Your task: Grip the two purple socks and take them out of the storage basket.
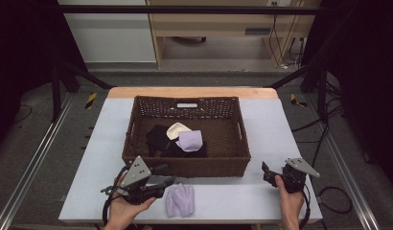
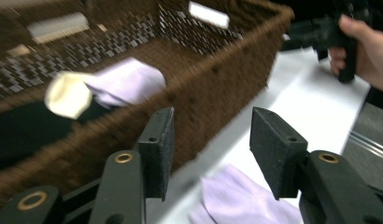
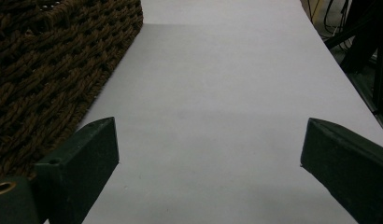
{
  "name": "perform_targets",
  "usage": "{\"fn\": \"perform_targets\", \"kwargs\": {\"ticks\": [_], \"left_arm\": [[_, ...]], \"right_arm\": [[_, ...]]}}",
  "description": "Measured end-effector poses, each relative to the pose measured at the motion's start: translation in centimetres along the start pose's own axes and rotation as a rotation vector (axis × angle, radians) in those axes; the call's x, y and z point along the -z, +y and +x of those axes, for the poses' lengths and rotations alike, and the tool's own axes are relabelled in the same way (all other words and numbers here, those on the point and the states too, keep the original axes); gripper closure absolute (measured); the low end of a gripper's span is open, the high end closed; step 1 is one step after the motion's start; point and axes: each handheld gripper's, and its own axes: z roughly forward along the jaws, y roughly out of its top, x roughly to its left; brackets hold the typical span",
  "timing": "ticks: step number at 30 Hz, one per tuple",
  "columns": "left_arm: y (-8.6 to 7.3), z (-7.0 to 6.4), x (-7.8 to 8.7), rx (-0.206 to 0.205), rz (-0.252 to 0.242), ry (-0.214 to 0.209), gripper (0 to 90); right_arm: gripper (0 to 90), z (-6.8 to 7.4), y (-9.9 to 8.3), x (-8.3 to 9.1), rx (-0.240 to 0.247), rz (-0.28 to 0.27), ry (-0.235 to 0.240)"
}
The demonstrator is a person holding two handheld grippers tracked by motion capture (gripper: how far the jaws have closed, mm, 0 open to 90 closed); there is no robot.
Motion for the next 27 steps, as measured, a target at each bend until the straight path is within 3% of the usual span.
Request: {"fn": "perform_targets", "kwargs": {"ticks": [4,13,16,22,27], "left_arm": [[2.1,1.4,0.3,0.004,-0.052,0.022,51.9],[5.9,3.2,-0.9,-0.02,-0.075,0.071,52.5],[7.7,3.8,-1.8,-0.029,-0.094,0.082,52.9],[9.7,4.7,-3.6,-0.054,-0.09,0.096,54.5],[10.3,5.5,-5.8,-0.061,-0.072,0.104,55.4]], "right_arm": [[4.6,-0.1,0.0,0.0,-0.006,0.001,0.002],[4.6,-0.2,0.0,0.0,-0.014,0.003,0.004],[4.6,-0.2,0.0,0.0,-0.013,0.003,0.006],[4.6,-0.2,0.0,0.0,-0.018,0.007,0.01],[4.6,-0.3,0.0,-0.1,-0.017,0.007,0.013]]}}
